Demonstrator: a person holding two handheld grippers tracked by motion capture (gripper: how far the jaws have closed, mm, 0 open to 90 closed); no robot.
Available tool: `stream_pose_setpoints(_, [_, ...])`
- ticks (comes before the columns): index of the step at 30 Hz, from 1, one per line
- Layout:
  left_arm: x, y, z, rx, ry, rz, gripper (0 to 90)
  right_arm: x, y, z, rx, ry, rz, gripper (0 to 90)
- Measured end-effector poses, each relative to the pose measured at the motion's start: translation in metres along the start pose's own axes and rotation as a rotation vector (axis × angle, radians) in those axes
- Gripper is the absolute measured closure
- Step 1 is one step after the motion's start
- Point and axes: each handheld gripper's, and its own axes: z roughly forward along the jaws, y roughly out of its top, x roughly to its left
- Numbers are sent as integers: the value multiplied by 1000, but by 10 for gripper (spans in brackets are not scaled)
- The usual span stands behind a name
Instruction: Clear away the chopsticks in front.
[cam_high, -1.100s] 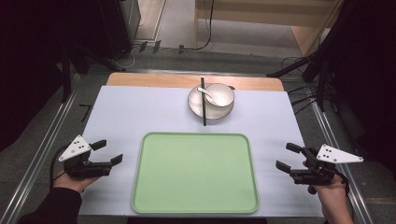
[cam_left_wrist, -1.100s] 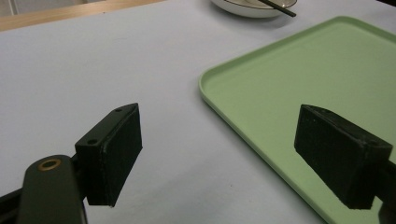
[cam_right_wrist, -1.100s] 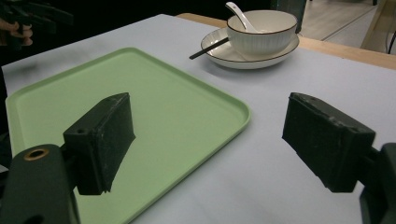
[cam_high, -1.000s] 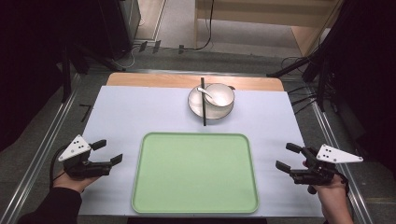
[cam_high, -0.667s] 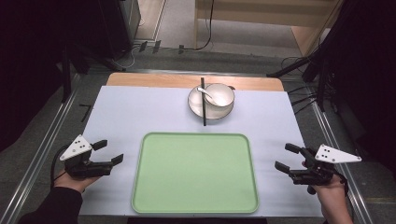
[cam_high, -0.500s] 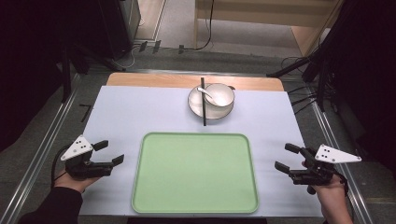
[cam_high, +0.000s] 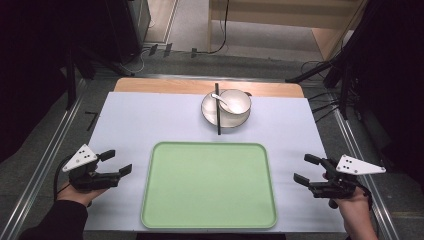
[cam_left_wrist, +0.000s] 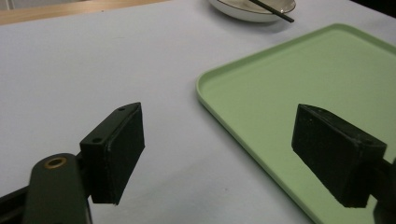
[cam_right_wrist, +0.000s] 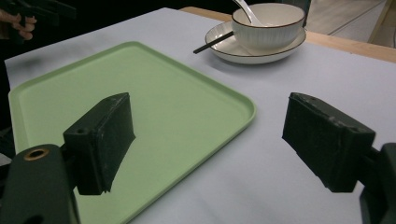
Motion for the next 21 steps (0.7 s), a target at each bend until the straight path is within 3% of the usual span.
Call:
stream_pose_setpoints(5, [1,1,-1,-8,-9,-28,195,0,0,0,-2,-2,-1,168])
stream_pose_setpoints(7, [3,1,1,13,-8,-24,208,0,0,0,-2,-2,-2,168])
stream_pose_setpoints(11, [4,1,0,9,-23,-25,260,0,0,0,0,-1,-1,169])
stream_pose_setpoints(16, [2,3,1,5,9,-7,277,0,0,0,-1,-2,-1,168])
stream_pose_setpoints(18, [2,5,1,4,30,-16,279,0,0,0,-1,-3,-1,168])
stream_pose_setpoints(20, [2,9,1,0,24,-30,281,0,0,0,2,-3,-2,168])
stream_pose_setpoints(21, [1,13,3,21,36,-31,283,0,0,0,3,-3,-2,169])
